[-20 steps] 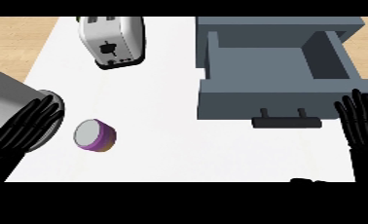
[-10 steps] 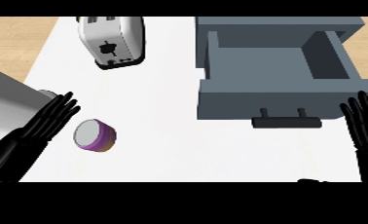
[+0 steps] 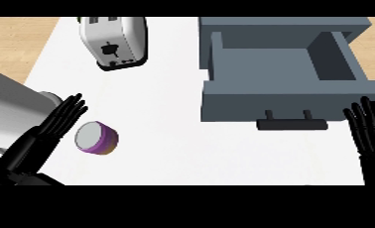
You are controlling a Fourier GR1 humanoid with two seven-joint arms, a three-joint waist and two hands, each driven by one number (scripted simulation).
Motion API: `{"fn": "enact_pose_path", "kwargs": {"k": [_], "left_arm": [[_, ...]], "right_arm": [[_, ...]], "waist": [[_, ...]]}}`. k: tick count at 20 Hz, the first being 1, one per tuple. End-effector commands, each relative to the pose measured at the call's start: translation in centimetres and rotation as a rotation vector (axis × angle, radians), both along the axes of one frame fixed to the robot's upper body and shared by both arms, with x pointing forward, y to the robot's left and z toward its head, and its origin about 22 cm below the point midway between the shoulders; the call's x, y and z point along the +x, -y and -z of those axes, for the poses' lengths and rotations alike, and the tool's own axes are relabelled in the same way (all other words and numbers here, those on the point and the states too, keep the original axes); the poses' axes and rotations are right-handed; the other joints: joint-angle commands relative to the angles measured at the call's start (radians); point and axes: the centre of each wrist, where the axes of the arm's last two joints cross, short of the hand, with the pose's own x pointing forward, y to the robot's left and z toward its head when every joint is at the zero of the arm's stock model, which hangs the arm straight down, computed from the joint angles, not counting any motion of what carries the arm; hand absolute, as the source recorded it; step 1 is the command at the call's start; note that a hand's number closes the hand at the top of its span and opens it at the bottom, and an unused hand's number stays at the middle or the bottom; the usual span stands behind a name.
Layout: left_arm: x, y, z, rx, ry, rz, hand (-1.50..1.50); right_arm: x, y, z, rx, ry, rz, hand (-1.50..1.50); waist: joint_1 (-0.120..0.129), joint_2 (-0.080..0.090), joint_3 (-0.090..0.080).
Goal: Pick up the can, place it into the drawer and close the drawer
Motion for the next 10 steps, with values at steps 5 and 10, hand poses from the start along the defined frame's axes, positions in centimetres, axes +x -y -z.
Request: {"fn": "enact_pose_path", "kwargs": {"k": [5,10], "left_arm": [[0.2,-2.5,2.9,0.015,-0.006,-0.057,-1.50],[1.4,-3.8,5.0,0.027,-0.014,-0.050,-1.50]], "right_arm": [[-0.9,0.2,1.5,0.013,-0.002,0.011,-1.50],[1.2,0.1,-1.0,-0.009,0.012,-0.003,-1.50]], "waist": [[-0.002,0.000,0.000],[-0.001,0.001,0.000]]}}
